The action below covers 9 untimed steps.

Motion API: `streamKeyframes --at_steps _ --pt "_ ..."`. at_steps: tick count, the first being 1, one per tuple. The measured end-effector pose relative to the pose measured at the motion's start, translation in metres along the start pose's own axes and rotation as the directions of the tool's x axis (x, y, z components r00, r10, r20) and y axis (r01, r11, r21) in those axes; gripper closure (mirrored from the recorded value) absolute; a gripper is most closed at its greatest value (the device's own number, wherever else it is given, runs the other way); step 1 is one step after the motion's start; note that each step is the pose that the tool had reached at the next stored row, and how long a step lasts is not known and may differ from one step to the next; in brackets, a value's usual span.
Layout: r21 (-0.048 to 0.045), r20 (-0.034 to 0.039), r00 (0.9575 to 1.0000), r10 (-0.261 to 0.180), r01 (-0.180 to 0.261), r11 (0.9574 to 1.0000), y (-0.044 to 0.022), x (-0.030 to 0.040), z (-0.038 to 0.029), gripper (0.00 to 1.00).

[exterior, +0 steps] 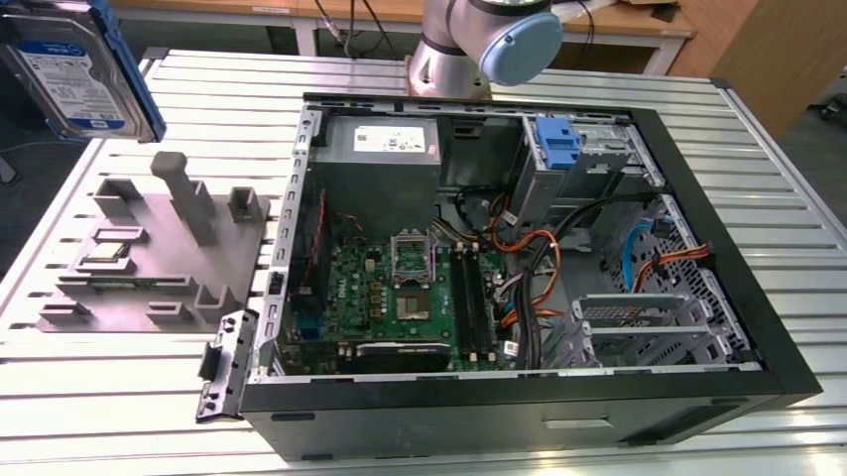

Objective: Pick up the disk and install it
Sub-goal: 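Pick up the disk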

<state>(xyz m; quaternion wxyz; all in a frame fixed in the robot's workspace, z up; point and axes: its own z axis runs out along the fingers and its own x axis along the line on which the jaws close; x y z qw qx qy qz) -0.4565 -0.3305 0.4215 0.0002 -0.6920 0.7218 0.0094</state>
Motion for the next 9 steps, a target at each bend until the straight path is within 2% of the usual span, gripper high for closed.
streamKeyframes --at_steps 9 --pt "-0.0001 -0.0001 1.0000 0.000 0.000 1.0000 0.0001 0.0000 -0.0026 0.64"
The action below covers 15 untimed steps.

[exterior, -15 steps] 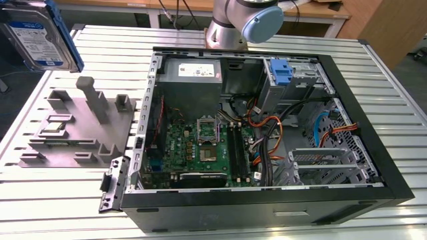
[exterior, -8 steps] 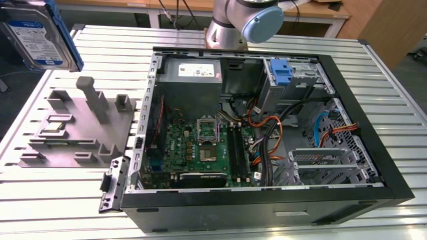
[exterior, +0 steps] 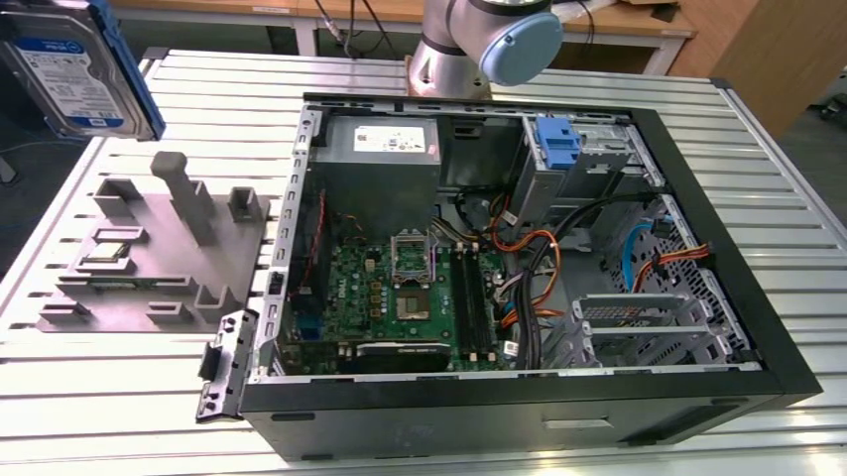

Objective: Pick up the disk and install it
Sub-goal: 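Pick up the disk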

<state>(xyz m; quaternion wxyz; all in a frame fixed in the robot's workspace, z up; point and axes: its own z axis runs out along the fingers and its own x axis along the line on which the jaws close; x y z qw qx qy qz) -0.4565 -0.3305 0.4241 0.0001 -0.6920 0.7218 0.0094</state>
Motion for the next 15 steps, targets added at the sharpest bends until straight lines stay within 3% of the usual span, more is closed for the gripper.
streamKeyframes --at_steps 15 --pt "0.0000 0.0000 1.0000 0.000 0.000 1.0000 0.0001 -0.0001 -0.0069 0.64"
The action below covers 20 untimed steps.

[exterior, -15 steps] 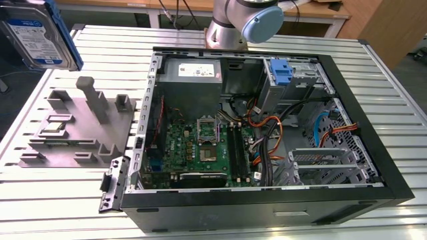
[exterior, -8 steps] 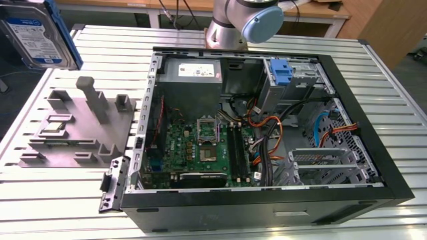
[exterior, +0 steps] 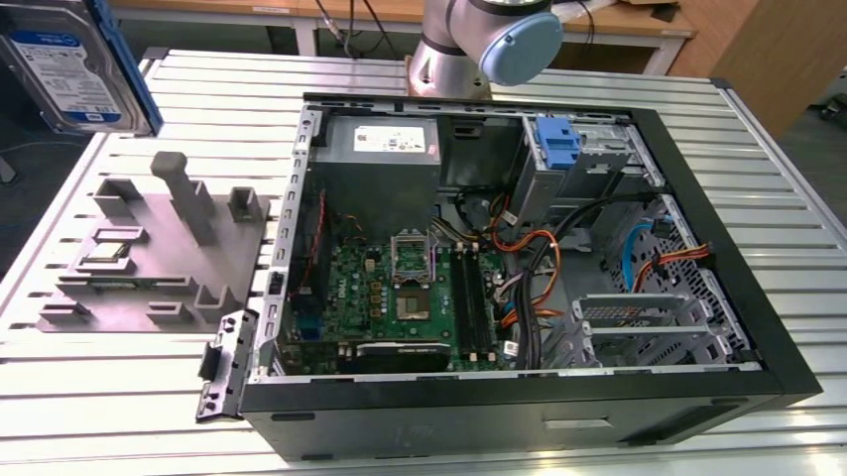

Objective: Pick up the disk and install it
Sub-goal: 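Pick up the disk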

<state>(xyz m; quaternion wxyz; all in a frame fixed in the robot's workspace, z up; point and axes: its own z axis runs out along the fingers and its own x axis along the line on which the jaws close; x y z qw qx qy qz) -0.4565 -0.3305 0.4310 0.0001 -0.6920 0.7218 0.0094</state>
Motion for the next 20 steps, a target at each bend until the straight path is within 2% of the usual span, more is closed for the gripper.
streamKeyframes --at_steps 10,20 --pt "0.0000 0.0000 1.0000 0.000 0.000 1.0000 0.0001 -0.0001 -0.0061 0.64" --pt "0.0001 0.0000 1.0000 0.000 0.000 1.0000 0.0001 -0.0001 -0.0083 0.64"
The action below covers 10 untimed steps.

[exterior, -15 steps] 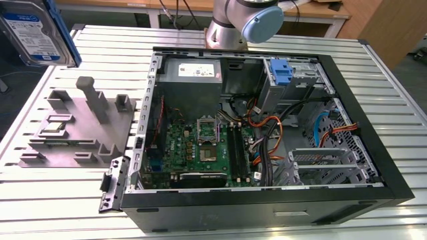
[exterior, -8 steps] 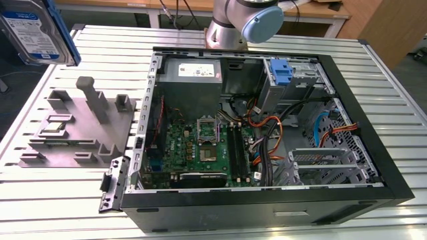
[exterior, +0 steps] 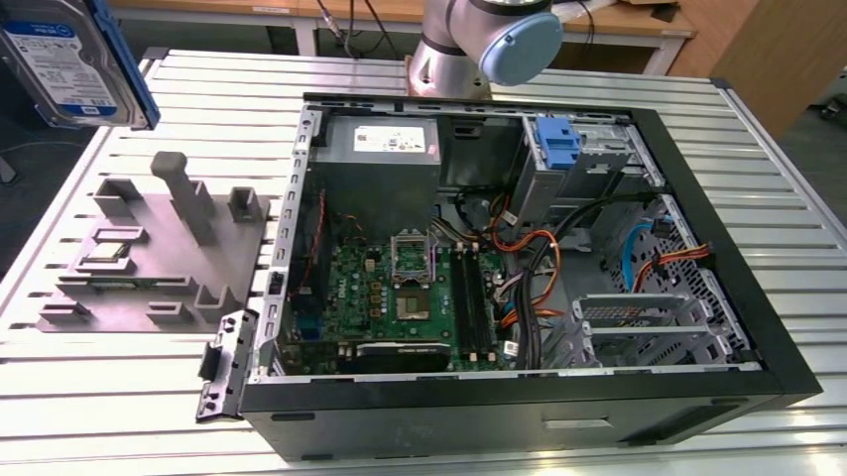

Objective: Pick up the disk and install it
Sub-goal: 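Pick up the disk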

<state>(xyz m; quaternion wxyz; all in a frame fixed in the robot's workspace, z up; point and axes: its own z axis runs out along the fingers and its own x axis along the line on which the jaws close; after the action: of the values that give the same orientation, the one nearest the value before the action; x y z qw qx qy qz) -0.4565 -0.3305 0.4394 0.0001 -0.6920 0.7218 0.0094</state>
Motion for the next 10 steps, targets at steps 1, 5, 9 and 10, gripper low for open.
streamKeyframes --at_steps 1,5,9,10 --pt "-0.0001 0.0000 1.0000 0.000 0.000 1.0000 0.0000 0.0000 -0.0001 0.64" --pt "0.0000 0.0000 1.0000 0.000 0.000 1.0000 0.0000 0.0000 -0.0010 0.64" --pt "-0.0001 0.0000 1.0000 0.000 0.000 1.0000 0.0001 0.0000 -0.0027 0.64" --pt "-0.0001 0.0000 1.0000 0.000 0.000 1.0000 0.0001 0.0000 -0.0031 0.64"
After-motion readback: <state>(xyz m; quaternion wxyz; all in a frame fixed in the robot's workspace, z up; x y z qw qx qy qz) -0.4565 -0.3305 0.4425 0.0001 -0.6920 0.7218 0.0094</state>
